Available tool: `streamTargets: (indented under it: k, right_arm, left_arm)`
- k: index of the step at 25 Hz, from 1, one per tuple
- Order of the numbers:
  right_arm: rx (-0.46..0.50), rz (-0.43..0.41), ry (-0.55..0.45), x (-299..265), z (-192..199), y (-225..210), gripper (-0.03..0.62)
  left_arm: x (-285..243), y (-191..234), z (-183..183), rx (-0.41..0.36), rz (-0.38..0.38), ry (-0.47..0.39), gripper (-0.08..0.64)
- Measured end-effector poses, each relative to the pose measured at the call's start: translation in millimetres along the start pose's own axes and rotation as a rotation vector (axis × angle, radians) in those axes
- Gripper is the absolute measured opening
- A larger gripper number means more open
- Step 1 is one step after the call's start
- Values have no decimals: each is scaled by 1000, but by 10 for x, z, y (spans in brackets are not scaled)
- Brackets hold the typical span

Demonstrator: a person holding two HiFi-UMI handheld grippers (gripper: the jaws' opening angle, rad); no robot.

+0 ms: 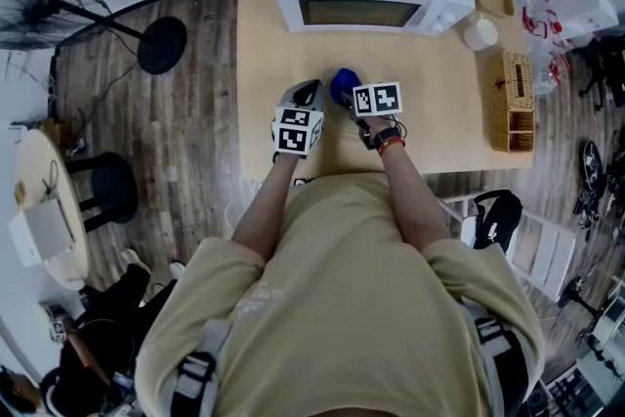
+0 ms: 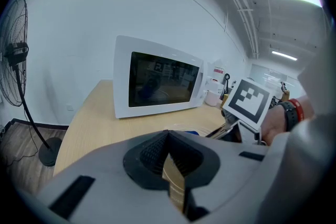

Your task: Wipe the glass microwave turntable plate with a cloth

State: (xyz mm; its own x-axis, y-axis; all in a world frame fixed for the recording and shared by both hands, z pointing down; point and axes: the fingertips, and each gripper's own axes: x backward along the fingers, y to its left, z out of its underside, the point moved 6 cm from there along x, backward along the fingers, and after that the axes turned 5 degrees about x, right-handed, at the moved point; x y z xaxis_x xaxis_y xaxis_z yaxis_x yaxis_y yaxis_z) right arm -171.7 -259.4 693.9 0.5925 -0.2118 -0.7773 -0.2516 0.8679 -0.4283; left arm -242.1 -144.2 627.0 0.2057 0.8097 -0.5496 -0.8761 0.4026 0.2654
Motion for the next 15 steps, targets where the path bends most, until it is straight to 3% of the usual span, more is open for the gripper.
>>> streamTargets:
  k: [15]
  right_arm:
    - [-72, 45, -52, 240, 92, -329, 123]
  left_arm:
    - [-168, -247, 33, -19, 43, 26, 18]
